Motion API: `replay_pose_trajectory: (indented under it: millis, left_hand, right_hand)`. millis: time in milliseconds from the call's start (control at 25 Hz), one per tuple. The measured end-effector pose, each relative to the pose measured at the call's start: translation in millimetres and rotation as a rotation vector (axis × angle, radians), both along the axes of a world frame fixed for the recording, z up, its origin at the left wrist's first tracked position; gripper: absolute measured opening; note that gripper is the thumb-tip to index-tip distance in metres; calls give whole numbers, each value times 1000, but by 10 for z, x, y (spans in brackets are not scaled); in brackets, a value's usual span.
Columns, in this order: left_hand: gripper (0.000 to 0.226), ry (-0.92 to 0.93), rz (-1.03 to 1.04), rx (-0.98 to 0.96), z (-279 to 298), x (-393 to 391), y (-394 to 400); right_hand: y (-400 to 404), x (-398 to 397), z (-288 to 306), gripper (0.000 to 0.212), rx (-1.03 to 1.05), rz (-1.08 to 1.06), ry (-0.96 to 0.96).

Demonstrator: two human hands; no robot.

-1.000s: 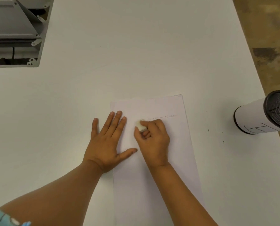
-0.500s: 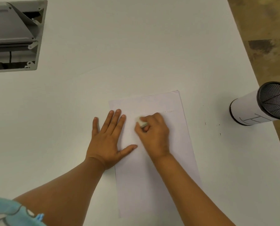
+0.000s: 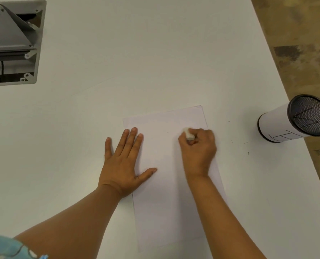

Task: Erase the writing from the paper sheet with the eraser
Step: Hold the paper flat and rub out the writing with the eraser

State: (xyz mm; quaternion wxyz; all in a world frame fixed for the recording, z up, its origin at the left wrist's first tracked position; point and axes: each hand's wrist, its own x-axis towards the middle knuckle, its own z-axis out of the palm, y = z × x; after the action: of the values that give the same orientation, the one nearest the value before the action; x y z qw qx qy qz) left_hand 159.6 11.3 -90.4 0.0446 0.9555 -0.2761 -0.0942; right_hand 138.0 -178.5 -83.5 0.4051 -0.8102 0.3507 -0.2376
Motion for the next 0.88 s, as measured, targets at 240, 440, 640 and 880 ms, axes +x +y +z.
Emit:
replay_pose_trajectory:
  millis: [240, 440, 640, 880]
  left_hand:
    - [88, 0, -2, 12, 12, 3, -18]
    - [89, -4, 1, -5, 12, -5, -14]
    - [88, -8, 0, 7, 7, 3, -15]
    - [88, -12, 1, 2, 9, -3, -9]
  right_hand:
    - [165, 6, -25, 13, -29, 215, 27]
    - [354, 32, 21, 11, 20, 178, 45]
    - [-57, 23, 13, 11, -48, 103, 47]
    - [273, 2, 131, 13, -6, 223, 9]
